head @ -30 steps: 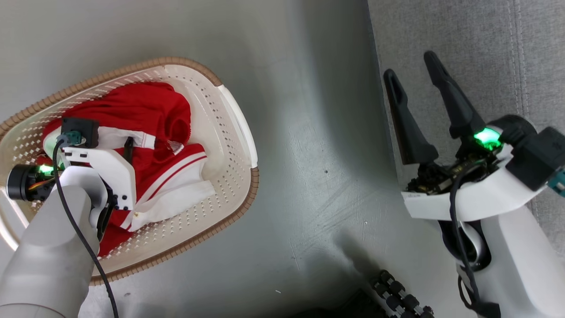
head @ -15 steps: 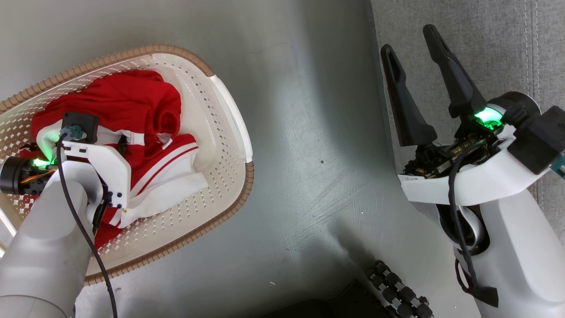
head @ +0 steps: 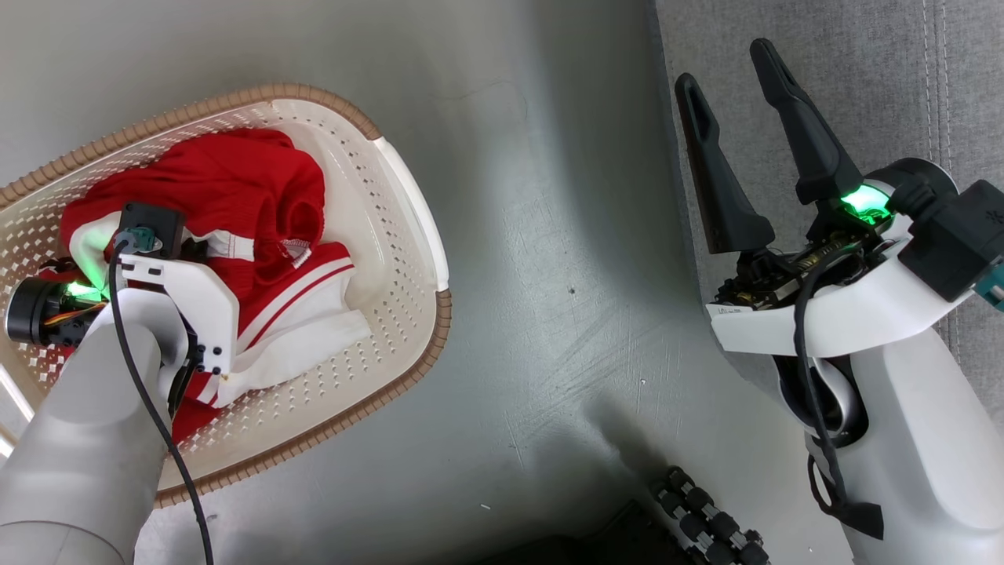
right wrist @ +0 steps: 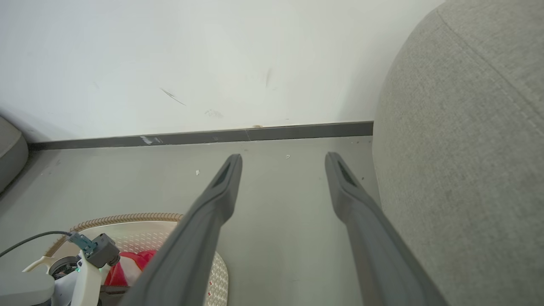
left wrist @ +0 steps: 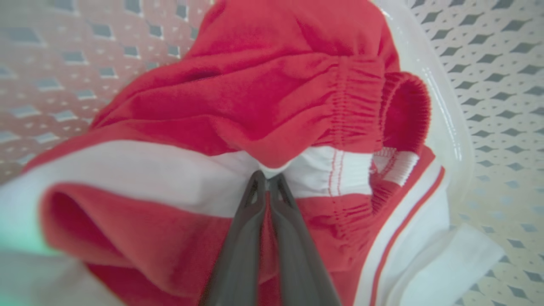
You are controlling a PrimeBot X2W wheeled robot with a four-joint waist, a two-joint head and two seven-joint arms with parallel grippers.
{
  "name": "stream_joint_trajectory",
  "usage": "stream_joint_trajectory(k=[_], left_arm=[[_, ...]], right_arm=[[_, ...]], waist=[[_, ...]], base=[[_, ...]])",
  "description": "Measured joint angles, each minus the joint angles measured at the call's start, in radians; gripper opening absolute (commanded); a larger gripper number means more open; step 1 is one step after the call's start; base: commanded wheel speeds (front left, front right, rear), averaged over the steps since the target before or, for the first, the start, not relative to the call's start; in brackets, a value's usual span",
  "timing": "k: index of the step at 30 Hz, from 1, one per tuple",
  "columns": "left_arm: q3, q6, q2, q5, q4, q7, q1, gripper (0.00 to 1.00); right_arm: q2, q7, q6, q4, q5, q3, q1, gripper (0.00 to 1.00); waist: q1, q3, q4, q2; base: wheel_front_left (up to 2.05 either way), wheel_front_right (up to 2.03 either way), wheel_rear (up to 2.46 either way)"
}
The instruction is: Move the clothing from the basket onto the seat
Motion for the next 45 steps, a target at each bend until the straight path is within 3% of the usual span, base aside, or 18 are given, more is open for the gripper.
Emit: stream_joint_trajectory(k=[19, 30, 45], left_arm=[[0.006, -0.083, -0.020, -0.041, -0.010, -0.115, -0.023, 0.00], [-0.021, -0.097, -0.025, -0.042, -0.032, -0.195, 0.005, 0.00], [-0.032, -0.100, -0.048, -0.133, -0.132, -0.223, 0.098, 0.00]], right_arm=[[0.001, 0.000, 0.000, 0.014, 0.002, -0.015, -0.068, 1.00], [0.002, 0.000, 0.000, 0.027, 0.018, -0.032, -0.079, 1.00], [0.001, 0.000, 0.000, 0.088, 0.020, -0.041, -0.074, 1.00]], waist=[[0.0000, -0.067, 0.018, 0.0000], [0.0000, -0.144, 0.039, 0.0000], [0.0000, -0.294, 0.080, 0.0000]], base=[[0.00, 0.00, 0.00], [0.00, 0.00, 0.00], [0.00, 0.00, 0.00]])
